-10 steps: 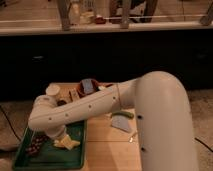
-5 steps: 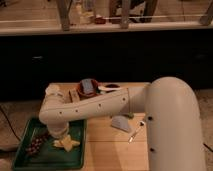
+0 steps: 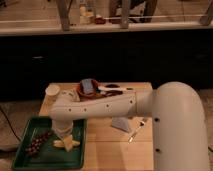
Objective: Place banana in table surface
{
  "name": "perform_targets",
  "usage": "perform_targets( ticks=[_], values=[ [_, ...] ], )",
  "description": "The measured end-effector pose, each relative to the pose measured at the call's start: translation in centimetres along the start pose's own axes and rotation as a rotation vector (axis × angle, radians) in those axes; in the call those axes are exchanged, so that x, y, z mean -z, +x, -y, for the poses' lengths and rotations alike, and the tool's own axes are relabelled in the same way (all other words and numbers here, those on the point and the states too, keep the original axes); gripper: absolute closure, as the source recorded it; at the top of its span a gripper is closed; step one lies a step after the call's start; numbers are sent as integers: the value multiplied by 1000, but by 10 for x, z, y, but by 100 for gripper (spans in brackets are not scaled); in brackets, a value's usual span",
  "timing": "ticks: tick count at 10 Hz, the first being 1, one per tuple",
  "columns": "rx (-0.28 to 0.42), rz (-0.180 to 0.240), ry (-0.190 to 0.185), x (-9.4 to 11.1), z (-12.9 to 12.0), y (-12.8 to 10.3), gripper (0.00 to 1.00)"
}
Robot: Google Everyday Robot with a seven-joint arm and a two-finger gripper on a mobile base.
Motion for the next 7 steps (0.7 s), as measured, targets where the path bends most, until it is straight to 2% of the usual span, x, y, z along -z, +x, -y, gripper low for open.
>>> perform_targets(
  ticks=[3, 7],
  values=[
    [-35, 52, -8, -15, -1, 11, 20],
    [-57, 85, -50, -41, -2, 23, 20]
  ],
)
